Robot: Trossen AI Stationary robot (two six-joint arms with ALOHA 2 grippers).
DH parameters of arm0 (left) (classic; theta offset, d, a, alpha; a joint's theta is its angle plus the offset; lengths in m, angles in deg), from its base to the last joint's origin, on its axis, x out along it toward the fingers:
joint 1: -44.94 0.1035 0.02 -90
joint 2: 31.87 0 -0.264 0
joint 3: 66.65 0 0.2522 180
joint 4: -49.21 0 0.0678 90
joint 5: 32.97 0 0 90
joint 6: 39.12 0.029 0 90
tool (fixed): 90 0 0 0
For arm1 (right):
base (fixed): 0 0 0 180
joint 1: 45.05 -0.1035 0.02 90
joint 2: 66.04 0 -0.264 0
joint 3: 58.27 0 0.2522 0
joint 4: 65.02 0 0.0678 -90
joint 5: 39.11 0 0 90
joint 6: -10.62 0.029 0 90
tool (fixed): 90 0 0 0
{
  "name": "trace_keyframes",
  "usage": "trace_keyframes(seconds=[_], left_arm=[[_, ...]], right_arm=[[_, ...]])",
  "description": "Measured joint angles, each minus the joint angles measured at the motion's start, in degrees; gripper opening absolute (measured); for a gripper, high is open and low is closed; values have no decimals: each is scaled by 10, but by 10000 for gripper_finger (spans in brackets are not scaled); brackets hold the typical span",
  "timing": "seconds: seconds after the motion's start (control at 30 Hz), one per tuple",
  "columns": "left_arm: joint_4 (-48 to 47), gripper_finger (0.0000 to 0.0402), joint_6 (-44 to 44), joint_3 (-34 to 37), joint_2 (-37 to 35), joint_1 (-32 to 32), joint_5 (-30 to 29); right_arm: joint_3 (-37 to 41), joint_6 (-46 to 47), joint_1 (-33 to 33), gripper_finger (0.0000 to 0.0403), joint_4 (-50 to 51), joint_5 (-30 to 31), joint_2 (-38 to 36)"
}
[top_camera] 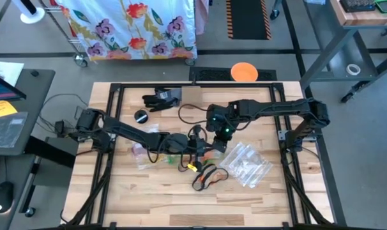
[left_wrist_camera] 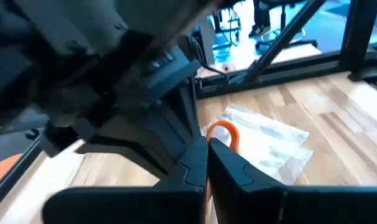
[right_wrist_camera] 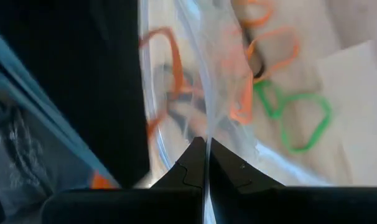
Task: Sort rubber bands
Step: Put the orange rubber band into the transparent zip bag
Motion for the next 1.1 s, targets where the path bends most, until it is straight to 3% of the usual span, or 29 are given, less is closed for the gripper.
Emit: trace_keyframes(seconds=[0.3, 0.67, 0.8, 1.1], left_arm=[[-68, 0, -33, -24, 8, 2, -40], [-147, 0, -97, -24, 6, 12, -46], [-224, 0, -129, -44, -7, 13, -44], [-247, 0, -136, -66, -6, 13, 32]], right_arm=[[0, -13, 3, 5, 6, 6, 1], [0, 17, -28, 5, 11, 2, 1], [0, 17, -44, 5, 20, 0, 1], [0, 17, -43, 5, -4, -5, 1]])
